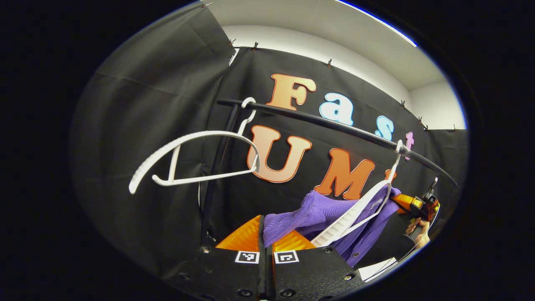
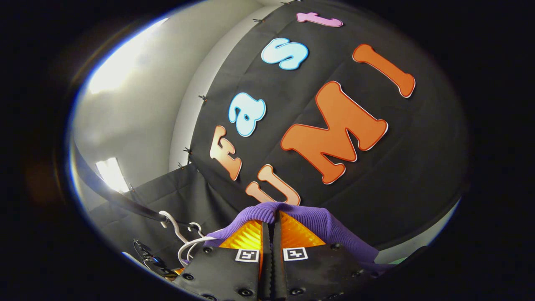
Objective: Grasp the clothes on the hanger with both hands and then place them into the laundry hamper below.
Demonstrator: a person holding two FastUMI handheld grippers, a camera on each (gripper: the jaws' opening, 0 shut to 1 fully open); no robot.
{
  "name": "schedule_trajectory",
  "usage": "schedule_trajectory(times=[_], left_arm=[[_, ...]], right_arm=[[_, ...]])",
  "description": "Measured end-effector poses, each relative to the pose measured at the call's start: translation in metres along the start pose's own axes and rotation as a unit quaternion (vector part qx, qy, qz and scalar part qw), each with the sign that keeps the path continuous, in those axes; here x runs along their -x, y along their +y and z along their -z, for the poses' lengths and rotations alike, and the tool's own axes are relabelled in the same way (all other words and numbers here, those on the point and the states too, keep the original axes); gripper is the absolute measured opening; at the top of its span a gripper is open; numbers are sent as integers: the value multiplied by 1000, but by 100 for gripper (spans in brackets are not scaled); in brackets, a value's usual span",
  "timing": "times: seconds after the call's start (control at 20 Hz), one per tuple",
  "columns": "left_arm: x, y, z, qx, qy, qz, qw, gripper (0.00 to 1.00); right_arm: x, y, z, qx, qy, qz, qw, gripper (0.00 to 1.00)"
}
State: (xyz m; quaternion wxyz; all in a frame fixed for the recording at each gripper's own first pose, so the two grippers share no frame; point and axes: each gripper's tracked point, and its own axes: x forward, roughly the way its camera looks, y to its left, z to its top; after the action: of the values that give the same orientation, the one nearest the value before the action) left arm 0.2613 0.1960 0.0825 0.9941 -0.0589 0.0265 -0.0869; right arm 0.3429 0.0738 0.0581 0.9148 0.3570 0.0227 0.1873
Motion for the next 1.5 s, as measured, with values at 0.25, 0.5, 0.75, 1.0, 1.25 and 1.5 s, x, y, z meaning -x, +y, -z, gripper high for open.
schedule_trajectory(times=[0.25, 0.5, 0.75, 1.0, 1.25, 1.5], left_arm=[[-6, 0, 29, 5, 29, 6, 1000, 0], [-4, 3, 64, -15, 53, -12, 998, 0], [4, 6, 90, -30, 70, -20, 997, 0], [17, -3, 127, -37, 104, -19, 994, 0], [17, -40, 162, -34, 132, 16, 990, 0], [13, -90, 191, -24, 153, 63, 986, 0]], right_arm=[[-6, -47, 22, 2, 21, 65, 998, 7], [4, -81, 52, 19, 43, 110, 993, 7], [31, -112, 84, 22, 65, 144, 987, 7], [66, -131, 120, 12, 80, 170, 982, 7], [91, -127, 161, 19, 103, 180, 978, 8], [114, -125, 196, 30, 117, 194, 974, 8]])
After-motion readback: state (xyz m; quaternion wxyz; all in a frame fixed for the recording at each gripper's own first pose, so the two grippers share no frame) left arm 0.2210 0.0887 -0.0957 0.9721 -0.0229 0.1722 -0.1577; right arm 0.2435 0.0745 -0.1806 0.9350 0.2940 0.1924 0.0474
